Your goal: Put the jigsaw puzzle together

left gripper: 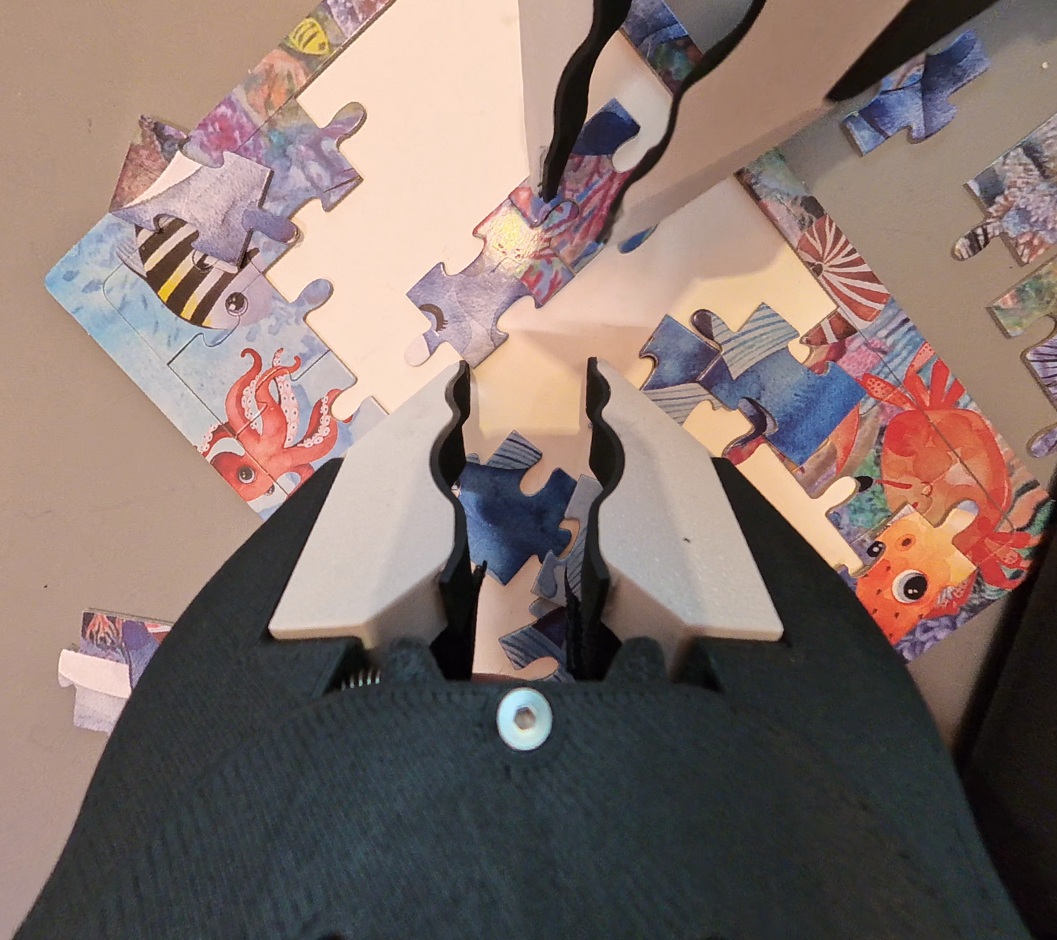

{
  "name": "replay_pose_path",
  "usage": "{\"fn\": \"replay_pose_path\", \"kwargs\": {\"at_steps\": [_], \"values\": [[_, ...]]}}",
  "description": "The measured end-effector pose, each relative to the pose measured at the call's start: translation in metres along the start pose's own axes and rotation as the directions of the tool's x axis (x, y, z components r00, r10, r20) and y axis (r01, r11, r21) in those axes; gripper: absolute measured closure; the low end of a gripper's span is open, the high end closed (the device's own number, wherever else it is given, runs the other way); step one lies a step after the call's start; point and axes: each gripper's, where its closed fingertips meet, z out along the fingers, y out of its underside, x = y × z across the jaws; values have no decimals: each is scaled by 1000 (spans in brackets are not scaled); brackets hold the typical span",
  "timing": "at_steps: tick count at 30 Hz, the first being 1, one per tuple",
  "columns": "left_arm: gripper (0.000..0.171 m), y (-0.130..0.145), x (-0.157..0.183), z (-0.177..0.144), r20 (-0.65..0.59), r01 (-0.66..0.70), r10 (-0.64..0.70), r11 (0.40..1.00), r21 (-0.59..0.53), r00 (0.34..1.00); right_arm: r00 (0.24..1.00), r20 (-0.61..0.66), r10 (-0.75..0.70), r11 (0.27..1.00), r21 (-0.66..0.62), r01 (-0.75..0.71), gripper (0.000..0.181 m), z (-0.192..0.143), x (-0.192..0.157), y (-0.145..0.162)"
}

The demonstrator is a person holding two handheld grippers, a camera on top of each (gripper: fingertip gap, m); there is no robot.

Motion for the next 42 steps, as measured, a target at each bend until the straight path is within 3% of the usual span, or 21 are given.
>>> {"fn": "replay_pose_path", "kwargs": {"at_steps": [4, 8, 12, 20, 24, 29, 35, 36, 42], "values": [[133, 0, 0, 0, -1, 1, -1, 1000, 0, 1000, 1000, 24, 13, 1000, -16, -12, 180, 8, -1, 6], [133, 0, 0, 0, 0, 0, 0, 1000, -1, 1000, 1000, -25, -18, 1000, -14, 17, 179, 6, 4, 3], [132, 1, -1, 0, 1, 1, -1, 1000, -2, 1000, 1000, 14, 11, 1000, -13, -11, 181, 8, 0, 4], [127, 4, -25, -4, 115, -4, 5, 1000, -1, 993, 991, -108, 78, 996, 55, -72, 157, -14, 32, 0], [128, 0, -27, -2, 109, -8, 5, 1000, 28, 994, 981, -168, 98, 991, 110, -80, 155, -33, 47, -4], [127, -3, -28, -1, 100, -28, 22, 998, 54, 995, 995, -49, 86, 996, 42, -84, 153, -28, 32, 10], [123, -7, -32, 1, 121, -40, 31, 997, 72, 992, 999, 6, 37, 997, -64, -37, 170, -6, 15, 23], [122, -8, -33, 1, 125, -40, 31, 996, 75, 992, 999, -3, 44, 998, -45, -44, 178, -5, 16, 20], [120, -8, -36, 1, 137, -39, 28, 996, 83, 990, 1000, 18, 2, 1000, 12, -2, 181, -9, 7, 5]]}}
